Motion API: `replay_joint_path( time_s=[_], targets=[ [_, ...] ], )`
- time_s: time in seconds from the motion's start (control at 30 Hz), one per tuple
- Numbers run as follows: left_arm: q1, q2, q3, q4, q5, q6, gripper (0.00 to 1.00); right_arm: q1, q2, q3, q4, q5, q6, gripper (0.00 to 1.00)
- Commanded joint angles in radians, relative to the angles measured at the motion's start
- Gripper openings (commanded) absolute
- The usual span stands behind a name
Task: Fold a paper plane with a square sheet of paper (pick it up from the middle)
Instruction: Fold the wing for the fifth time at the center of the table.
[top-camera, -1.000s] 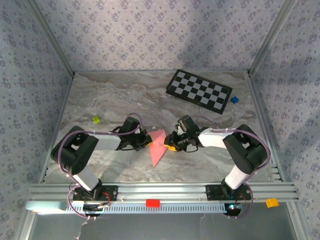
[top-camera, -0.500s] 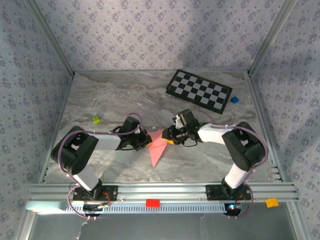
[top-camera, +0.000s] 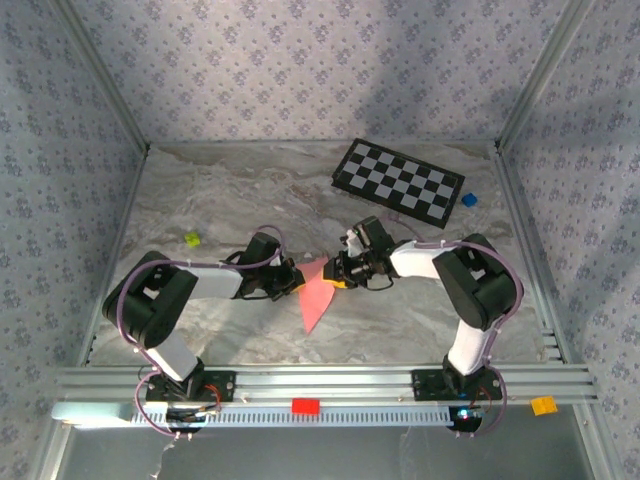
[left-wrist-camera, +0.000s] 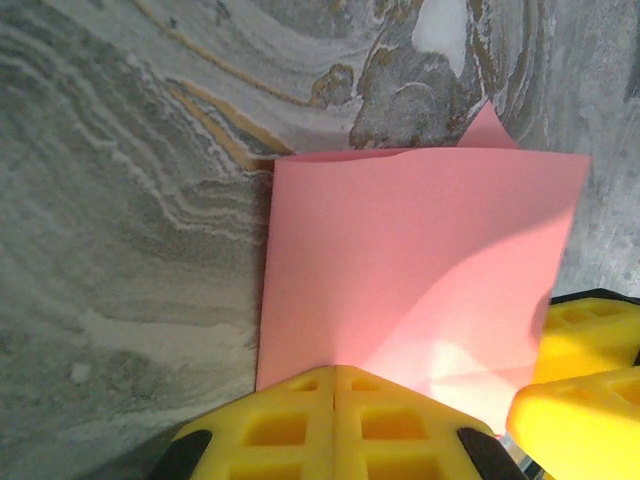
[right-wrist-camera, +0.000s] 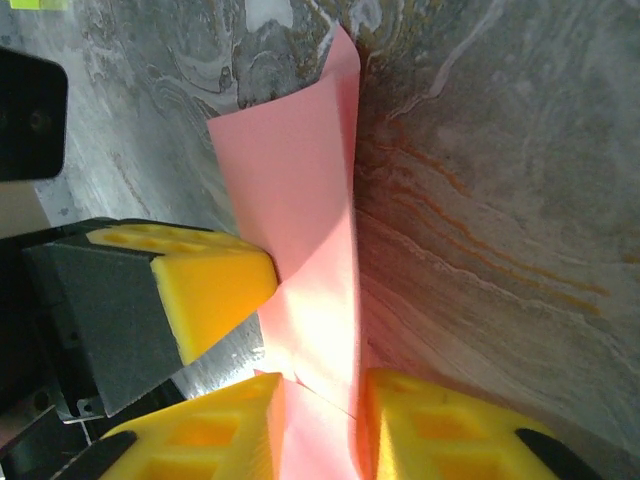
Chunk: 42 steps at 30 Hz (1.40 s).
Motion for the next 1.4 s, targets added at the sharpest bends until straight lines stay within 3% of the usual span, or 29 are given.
replay_joint_path(
  time_s=[0.0,0.23,0.4,0.77,1.07,1.23,1.37],
  targets=[
    [0.008,0.014,0.009,-0.055,-0.011,0.028,0.01,-0.013,0.023,0.031,-0.042,-0.046,-0.049,0.27],
    [0.009,0.005,0.034,-0.097,-0.008,0.053,0.02,-0.043,0.025,0.058,-0.11,-0.057,-0.117,0.27],
    [0.011,0.007,0.041,-0.101,-0.004,0.067,0.02,-0.047,0.064,0.062,-0.04,-0.145,-0.091,0.27],
    [0.018,0.007,0.036,-0.085,0.008,0.061,0.02,-0.046,0.097,0.099,-0.072,-0.16,-0.131,0.27],
    [0.023,-0.007,0.029,-0.074,0.013,0.062,0.04,-0.049,0.102,0.105,-0.095,-0.167,-0.147,0.12],
    [0.024,-0.037,0.029,-0.051,0.013,0.074,0.13,-0.048,0.08,0.084,-0.079,-0.143,-0.11,0.01],
    [0.012,-0.147,0.033,-0.111,-0.047,0.115,0.32,-0.053,0.006,0.013,0.0,-0.069,0.022,0.0]
  ],
)
